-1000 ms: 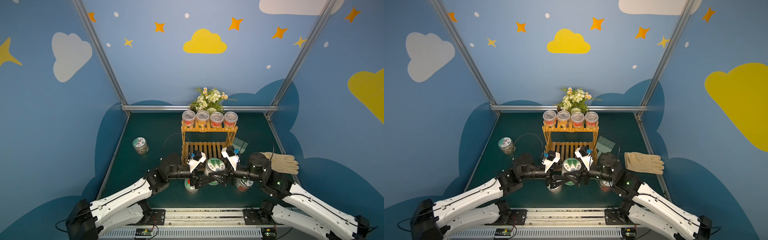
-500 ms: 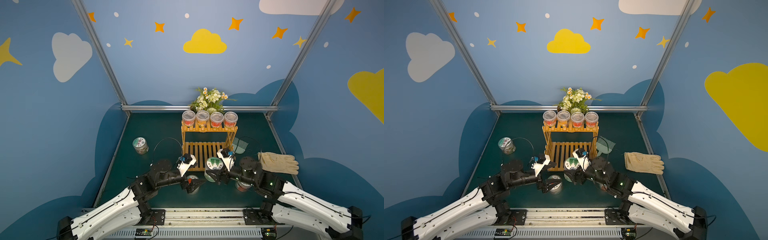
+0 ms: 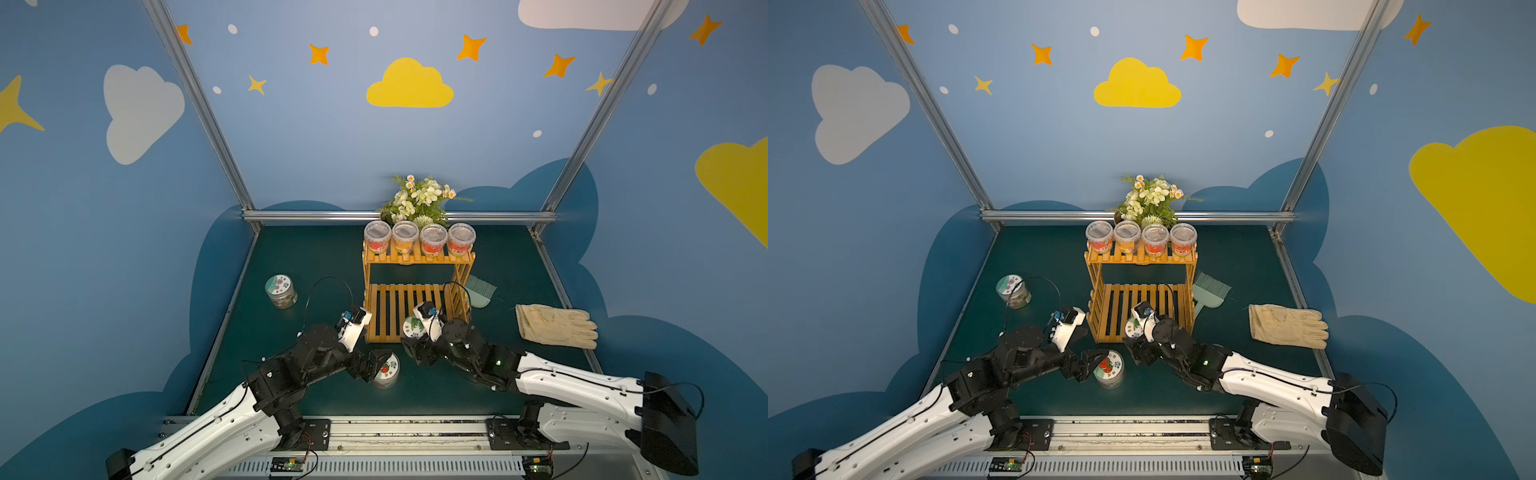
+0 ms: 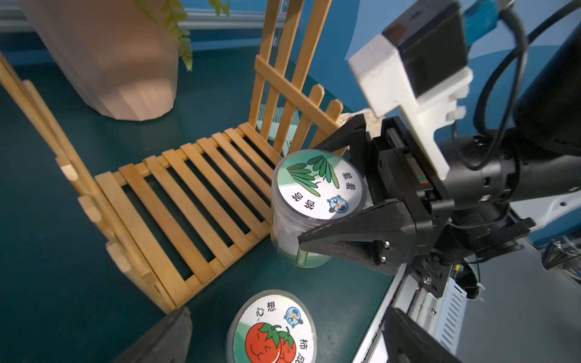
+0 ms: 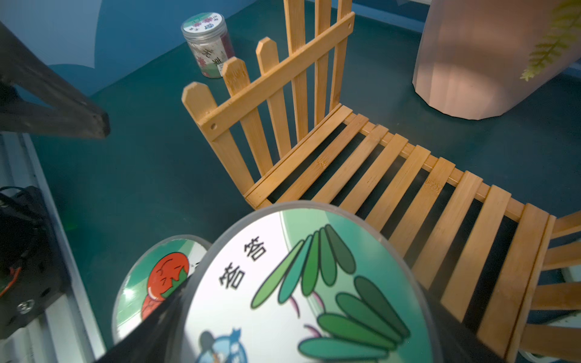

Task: Place the seed container on the shelf
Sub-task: Place the seed jar on the shelf.

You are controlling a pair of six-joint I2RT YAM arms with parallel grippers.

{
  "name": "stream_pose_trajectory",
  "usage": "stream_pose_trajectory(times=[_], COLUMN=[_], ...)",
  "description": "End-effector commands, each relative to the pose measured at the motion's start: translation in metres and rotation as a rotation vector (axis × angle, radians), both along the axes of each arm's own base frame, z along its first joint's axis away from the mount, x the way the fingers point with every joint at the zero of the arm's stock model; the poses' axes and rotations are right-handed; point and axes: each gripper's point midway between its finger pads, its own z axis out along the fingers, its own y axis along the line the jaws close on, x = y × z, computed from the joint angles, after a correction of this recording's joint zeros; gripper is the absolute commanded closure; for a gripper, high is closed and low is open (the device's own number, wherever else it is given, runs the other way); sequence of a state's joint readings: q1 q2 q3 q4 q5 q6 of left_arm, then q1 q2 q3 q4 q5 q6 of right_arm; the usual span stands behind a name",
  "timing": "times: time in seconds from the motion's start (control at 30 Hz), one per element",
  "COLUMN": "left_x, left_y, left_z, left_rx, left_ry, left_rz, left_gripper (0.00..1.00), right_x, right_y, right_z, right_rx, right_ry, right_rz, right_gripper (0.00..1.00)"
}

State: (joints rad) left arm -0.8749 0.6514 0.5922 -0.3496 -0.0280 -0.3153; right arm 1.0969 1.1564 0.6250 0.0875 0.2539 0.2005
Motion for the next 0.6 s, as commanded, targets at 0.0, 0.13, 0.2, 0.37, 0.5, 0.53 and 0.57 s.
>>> stream_pose_trajectory(times=[0.0, 0.13, 0.2, 0.37, 0.5, 0.53, 0.57], left_x=[0.012, 0.019, 0.021, 0.025, 0.025, 0.025, 0.026], left_y=[0.013, 0.025, 0.031, 0.038, 0.036, 0.037, 0.038], left_z=[0.008, 0.006, 0.005, 0.002, -0.003, -0.006, -0.008], left_rx=[-0.005, -0.001, 0.001, -0.024, -0.023, -0.017, -0.012], left_ry=[0.007, 0.004, 0.008, 0.019, 0.057, 0.071, 0.083], left_rz=[0.113, 0.186, 0.222, 0.262, 0.253, 0.260, 0.267], left_gripper=[0.00, 0.00, 0.00, 0.00, 0.00, 0.00, 0.00], right_x=[0.021, 0.037, 0.044, 0.066, 0.082, 0.086, 0.090], right_y=[0.021, 0.028, 0.032, 0.038, 0.043, 0.044, 0.046], right_z=[0.040, 0.035, 0.034, 0.028, 0.024, 0.022, 0.021], right_rx=[0.089, 0.074, 0.066, 0.088, 0.130, 0.138, 0.147], right_ry=[-0.109, -0.136, -0.159, -0.137, -0.120, -0.117, -0.115], right_rz=[-0.035, -0.096, -0.106, -0.139, -0.153, -0.159, -0.160], right_gripper=[0.30, 0.30, 0.30, 0.30, 0.30, 0.30, 0.30])
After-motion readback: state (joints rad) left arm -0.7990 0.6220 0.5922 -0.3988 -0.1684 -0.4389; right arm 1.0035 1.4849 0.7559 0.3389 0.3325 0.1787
